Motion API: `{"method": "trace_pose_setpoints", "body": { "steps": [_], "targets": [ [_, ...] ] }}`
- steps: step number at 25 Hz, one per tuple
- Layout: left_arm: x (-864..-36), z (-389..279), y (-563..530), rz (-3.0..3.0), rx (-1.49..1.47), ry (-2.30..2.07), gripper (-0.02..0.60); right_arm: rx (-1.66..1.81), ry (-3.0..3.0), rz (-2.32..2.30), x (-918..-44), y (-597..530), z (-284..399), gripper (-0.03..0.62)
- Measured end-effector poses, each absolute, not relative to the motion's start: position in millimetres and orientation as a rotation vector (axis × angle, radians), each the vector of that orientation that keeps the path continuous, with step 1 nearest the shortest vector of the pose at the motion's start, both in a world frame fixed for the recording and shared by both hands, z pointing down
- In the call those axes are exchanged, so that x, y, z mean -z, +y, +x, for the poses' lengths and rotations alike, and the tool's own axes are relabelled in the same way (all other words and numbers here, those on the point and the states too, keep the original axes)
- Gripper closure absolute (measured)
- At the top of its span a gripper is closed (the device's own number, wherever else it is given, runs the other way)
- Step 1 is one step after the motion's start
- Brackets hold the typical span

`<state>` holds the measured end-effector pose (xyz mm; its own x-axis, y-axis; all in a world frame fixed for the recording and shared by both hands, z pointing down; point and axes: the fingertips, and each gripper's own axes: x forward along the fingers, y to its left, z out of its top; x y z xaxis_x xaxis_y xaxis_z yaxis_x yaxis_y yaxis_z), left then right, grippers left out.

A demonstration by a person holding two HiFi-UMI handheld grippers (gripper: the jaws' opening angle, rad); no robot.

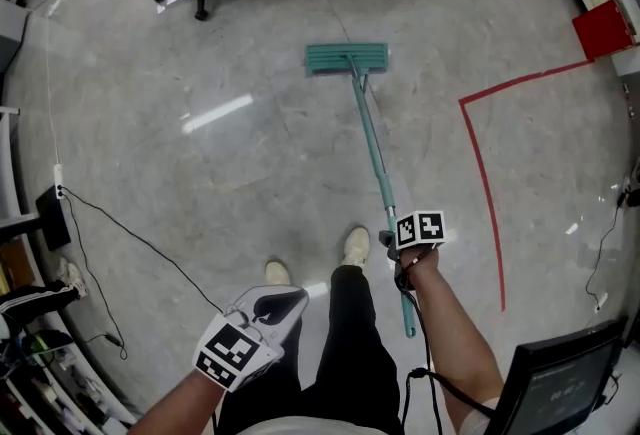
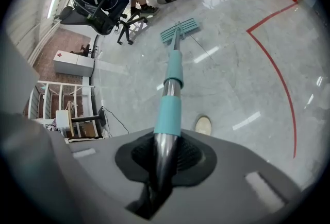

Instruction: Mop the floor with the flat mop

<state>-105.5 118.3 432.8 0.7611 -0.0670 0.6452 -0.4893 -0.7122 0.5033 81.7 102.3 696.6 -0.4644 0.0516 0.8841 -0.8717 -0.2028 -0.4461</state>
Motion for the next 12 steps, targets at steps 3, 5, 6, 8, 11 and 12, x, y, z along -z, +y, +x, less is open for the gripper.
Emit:
{"method": "trace_pose_setpoints", "body": {
  "steps": [3, 5, 6, 8, 11, 12],
  "targets": [
    [-432, -112, 128, 2.280, -0.801, -0.399, 0.578, -1.766, -1.372, 0.998, -687, 147, 68, 0.548],
    [-432, -116, 135, 2.283, -0.806, -0.398, 0.578, -1.770, -1.368, 0.987, -681, 177, 59, 0.548],
    [-432, -118, 138, 2.285, -0.808, -0.401, 0.578, -1.772, -1.366, 0.981, -678, 192, 55, 0.548],
    [-432, -122, 144, 2.292, -0.811, -0.393, 0.578, -1.777, -1.360, 0.969, -672, 219, 48, 0.548],
    [-434, -127, 158, 2.304, -0.814, -0.371, 0.578, -1.779, -1.340, 0.950, -664, 262, 39, 0.548],
    [-434, -127, 160, 2.308, -0.814, -0.369, 0.578, -1.777, -1.332, 0.946, -661, 276, 36, 0.548]
  ]
}}
